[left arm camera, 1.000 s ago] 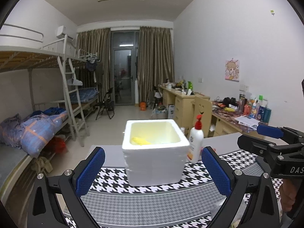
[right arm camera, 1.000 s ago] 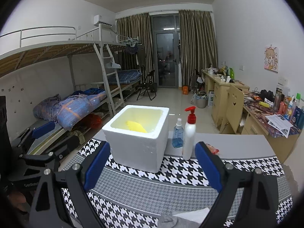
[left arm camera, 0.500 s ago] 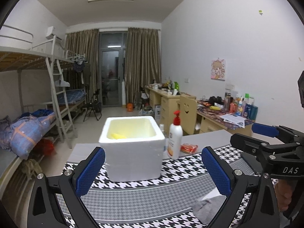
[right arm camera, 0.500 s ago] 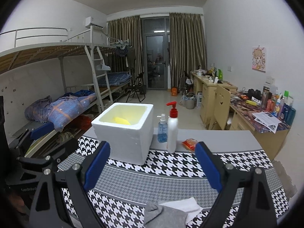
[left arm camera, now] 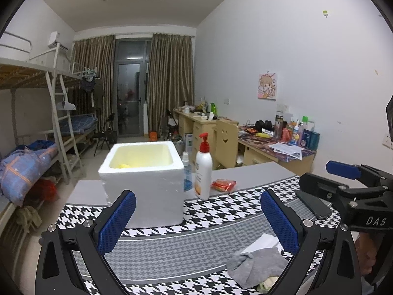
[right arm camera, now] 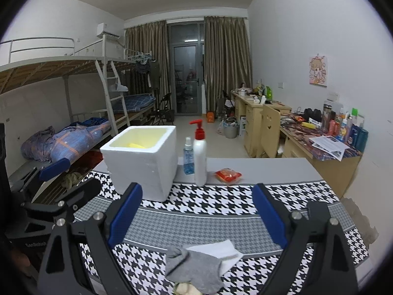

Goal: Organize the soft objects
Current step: 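Move the left tool to the grey sock and close on it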

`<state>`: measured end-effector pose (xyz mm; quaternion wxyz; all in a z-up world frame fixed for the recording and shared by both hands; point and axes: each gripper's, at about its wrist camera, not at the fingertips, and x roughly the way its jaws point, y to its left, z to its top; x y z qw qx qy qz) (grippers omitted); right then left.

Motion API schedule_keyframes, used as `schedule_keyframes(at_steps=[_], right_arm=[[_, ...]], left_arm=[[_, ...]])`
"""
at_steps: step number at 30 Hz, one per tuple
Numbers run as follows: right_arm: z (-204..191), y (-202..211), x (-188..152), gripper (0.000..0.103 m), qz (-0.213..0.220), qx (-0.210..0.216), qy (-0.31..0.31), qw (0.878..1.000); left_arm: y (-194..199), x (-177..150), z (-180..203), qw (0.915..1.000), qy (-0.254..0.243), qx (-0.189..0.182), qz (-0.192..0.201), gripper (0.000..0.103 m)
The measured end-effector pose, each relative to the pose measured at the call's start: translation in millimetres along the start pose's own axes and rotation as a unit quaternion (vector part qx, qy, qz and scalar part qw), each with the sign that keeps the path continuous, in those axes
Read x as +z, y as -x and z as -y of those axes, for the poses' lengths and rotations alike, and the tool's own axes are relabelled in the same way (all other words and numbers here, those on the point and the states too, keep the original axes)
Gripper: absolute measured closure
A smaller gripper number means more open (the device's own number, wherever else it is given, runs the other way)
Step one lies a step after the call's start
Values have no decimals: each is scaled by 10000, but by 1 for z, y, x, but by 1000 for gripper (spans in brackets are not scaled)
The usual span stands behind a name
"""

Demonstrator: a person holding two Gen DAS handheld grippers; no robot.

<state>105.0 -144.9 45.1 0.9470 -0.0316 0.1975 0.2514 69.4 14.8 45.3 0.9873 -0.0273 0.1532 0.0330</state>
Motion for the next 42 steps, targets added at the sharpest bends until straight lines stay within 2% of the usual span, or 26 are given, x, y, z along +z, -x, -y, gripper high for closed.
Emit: schedule_keyframes(at_steps=[10,28,42], right_arm=[[16,6,-19,9,13,-244,-132,9996],[30,-2,-49,9,-193,-435,-302,9984],[40,-9,-79,9,-487,-437,-407,9970]], left_arm=[[-11,-12,10,9997,-25,-215,-130,1],[-40,-43,24,9965,-41,-540,-638,1],[-75,-67,33,9892,-16,-697,-1291,1]])
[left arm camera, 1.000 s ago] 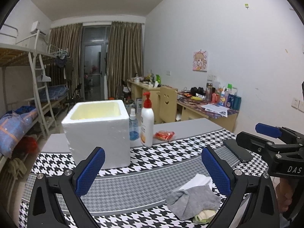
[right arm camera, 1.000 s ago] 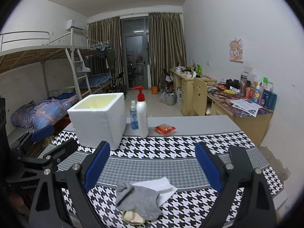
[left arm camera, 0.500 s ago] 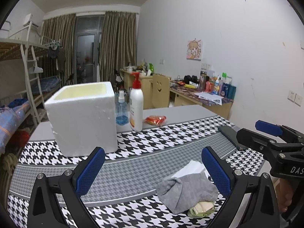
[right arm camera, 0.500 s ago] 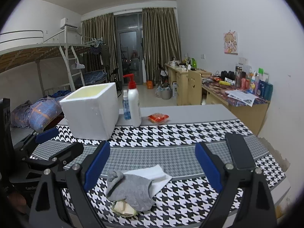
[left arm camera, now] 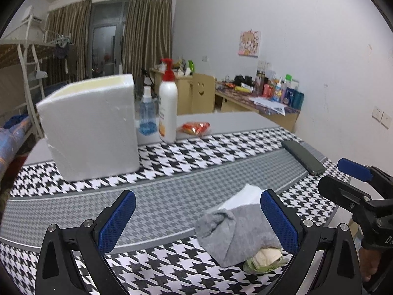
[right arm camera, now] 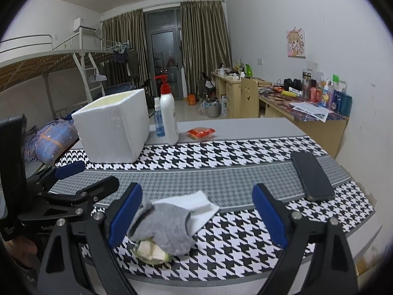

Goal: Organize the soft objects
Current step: 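Move the left tool to the grey sock and close on it, then lift the grey sock with the left tool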

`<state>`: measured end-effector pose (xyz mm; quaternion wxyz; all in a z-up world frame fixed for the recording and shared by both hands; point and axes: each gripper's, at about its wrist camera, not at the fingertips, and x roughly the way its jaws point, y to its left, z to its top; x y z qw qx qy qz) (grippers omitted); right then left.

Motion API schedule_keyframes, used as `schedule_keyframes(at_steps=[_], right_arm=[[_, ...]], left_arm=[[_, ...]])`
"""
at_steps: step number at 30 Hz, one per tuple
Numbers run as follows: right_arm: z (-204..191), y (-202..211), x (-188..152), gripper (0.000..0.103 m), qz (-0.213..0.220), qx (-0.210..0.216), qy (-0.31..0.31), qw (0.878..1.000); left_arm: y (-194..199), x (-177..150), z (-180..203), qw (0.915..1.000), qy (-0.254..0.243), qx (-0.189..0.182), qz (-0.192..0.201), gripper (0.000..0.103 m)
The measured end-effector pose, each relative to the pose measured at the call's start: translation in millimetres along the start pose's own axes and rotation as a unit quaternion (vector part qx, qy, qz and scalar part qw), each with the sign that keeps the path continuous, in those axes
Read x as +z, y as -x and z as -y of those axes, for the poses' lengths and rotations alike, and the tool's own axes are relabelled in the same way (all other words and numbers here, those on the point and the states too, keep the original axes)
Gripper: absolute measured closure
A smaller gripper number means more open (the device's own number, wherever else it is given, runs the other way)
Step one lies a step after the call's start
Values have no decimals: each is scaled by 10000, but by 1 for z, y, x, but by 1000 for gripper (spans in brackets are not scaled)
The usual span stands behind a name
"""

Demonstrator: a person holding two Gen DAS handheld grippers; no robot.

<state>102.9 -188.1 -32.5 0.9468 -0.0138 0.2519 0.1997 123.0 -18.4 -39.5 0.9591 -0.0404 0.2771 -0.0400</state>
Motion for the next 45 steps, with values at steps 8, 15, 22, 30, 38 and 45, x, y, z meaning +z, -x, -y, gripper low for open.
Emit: schedule_keyframes(at_steps=[8,15,22,30,38,45], right_arm=[[10,-8,-6,9,-134,-76,-93,9998],[17,-16,-11,9,-245,-68,-180,9995],[20,-24,-15,9,-371,-23,-217,9991],[26,-23,-19,9,-405,-10,-284,9988],[35,-15,-19,9,-302,-48,-400,9987],[37,-9,-21,9,-231,-76,-439,9987]], left_arm=[[-24,-11,8,9983,-116,-190,-547,10],[-43,-21,12,9948,-105,-375,-946,29],[-52,-26,22,9916,-243,-522,-1158,40],[-63,-31,33,9868,-366,-680,-1426,75],[-47,-11,38,9860,-333,-1109,-1198,87],[-19,4,41,9839,-321,-1520,-884,87]])
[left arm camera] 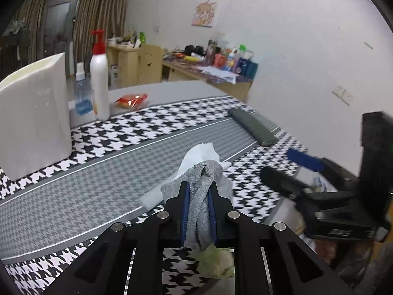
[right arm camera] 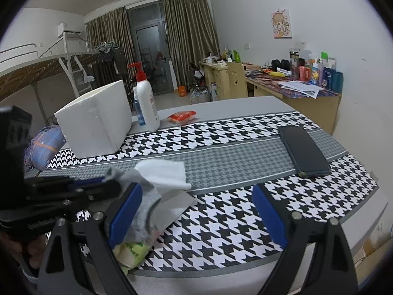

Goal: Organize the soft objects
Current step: 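Lift the grey sock with the left tool, then close the right tool on the white tissue while the left tool holds the sock raised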

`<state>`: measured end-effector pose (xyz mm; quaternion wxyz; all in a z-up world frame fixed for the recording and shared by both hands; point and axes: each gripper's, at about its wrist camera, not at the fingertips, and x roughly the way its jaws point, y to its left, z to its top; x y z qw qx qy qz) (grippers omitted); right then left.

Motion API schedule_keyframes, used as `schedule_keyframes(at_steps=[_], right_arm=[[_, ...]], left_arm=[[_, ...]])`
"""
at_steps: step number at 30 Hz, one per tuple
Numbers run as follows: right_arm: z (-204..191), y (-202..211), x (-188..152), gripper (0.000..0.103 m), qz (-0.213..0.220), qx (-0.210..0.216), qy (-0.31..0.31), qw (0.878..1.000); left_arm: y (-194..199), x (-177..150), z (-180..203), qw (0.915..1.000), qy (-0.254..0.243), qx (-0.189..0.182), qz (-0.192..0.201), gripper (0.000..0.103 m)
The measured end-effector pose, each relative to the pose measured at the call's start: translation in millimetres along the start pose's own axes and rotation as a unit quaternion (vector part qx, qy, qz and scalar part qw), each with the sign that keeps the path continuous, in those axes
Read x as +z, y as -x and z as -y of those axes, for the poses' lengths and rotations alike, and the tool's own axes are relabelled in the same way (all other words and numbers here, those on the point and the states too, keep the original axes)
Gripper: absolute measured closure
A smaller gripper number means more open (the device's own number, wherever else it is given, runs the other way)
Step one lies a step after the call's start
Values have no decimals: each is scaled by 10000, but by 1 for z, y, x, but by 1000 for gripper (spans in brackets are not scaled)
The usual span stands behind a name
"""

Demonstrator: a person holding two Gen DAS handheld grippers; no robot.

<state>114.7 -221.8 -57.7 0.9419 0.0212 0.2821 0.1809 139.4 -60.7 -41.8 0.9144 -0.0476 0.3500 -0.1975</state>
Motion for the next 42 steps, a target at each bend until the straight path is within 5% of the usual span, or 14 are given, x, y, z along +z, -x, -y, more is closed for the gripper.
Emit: schedule_keyframes(at_steps=[6,12,17,19,27,31,34,42], right_arm=[[1,4,0,9,61,-45,-16,10000],[7,6,0,9,81,-119,-126,9998],[8,0,-2,9,9,-132,-161,9998],[8,-2,-1,9,-9,-121,-174,9998],[11,-11,-3,9,-109,-93,-210,9997],[10,-12,-4,9,-143,-62,-203,9997],[10,-13,-4,9,-156,-57,-214,9996],[9,-26,-5,9,-388,131,-303,9987]], left_arm=[[13,5,4,9995,-87,-215,198,87],[0,-7,1,9996,-110,-241,-53,87],[-3,-16,-2,9996,-89,-193,-165,72],[-4,-19,-3,9996,-68,-159,-207,49],[-10,-30,0,9991,-90,-112,-387,46],[-16,-31,0,9989,-93,-78,-453,50],[-21,-33,1,9981,-133,41,-596,87],[-4,-30,-3,9992,-99,-149,-345,88]])
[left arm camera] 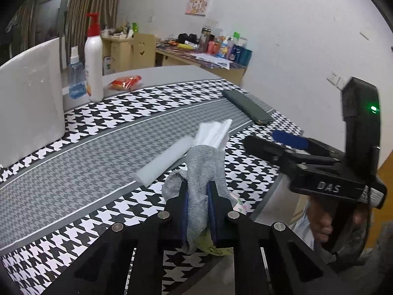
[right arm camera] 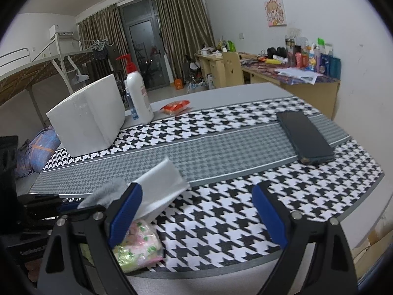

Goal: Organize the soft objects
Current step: 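Close the right tool on the white tissue while the left tool holds the sock raised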

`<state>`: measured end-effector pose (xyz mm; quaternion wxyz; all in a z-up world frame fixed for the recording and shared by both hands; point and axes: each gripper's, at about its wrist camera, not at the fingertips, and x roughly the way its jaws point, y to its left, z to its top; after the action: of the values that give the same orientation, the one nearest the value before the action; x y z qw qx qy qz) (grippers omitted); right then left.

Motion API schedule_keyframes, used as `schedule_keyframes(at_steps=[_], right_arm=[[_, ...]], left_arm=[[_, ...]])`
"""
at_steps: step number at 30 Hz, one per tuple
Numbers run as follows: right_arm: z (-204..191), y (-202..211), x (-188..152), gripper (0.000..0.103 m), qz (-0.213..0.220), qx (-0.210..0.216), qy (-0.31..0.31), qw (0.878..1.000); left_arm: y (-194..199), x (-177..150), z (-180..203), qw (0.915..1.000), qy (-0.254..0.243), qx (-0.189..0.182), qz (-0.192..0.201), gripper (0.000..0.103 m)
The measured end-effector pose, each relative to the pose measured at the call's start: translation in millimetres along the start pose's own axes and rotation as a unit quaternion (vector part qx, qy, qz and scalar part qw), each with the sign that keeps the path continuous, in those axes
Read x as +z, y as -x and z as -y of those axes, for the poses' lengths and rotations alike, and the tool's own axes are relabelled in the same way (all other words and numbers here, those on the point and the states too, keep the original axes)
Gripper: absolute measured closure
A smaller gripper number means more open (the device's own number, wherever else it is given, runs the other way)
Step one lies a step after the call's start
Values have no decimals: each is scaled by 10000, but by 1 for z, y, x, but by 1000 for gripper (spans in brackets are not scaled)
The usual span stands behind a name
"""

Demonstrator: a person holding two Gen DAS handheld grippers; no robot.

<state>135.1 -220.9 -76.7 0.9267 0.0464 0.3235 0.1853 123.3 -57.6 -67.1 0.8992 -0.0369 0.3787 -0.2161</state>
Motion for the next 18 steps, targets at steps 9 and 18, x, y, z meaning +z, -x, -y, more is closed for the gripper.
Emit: schedule_keyframes(at_steps=[9,18], right_arm=[[-2,-25,1,9,-543,797,-544,9938],[-4,-47,3,29,-874,1303,-1074,9818]], left_arm=[[5,-3,2,9997,-166,-86,151,88],[6,-5,6,9991,-332,-126,220,88]])
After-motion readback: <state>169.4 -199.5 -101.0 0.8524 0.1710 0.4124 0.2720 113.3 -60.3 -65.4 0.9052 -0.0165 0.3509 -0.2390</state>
